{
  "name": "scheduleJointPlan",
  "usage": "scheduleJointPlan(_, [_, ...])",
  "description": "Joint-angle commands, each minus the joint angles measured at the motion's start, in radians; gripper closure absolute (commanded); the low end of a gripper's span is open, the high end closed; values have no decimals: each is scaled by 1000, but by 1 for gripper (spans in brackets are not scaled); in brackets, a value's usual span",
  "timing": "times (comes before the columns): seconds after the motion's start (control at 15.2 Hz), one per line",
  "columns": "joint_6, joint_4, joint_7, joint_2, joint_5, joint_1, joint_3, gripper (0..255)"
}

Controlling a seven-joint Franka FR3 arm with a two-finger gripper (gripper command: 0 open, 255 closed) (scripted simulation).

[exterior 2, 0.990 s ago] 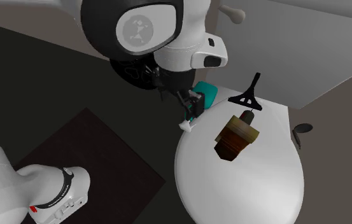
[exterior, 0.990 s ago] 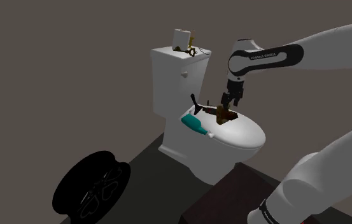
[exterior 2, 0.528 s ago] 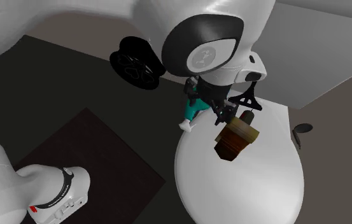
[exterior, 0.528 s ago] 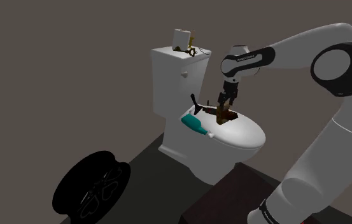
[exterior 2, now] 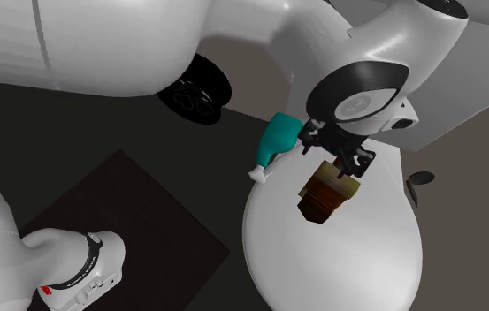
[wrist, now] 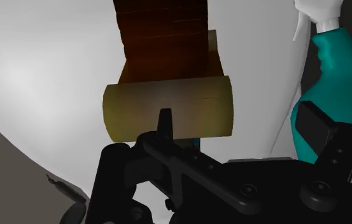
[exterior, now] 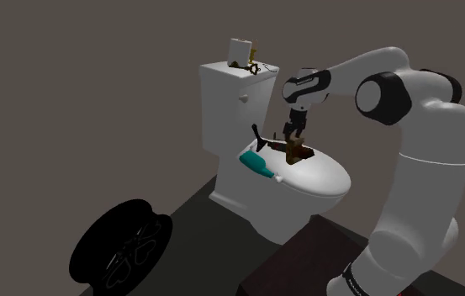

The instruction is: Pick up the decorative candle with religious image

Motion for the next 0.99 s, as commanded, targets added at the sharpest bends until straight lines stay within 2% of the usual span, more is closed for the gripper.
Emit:
scheduleJointPlan(0.0, [-8,88,-37,83,35,-31,6,0])
scheduleJointPlan(0.26, [-52,284,-87,241,87,-93,26,0])
scheduleJointPlan(0.86, [27,243,-90,281,99,-96,35,0])
scheduleJointPlan(0.92, [29,240,-89,279,98,-95,35,255])
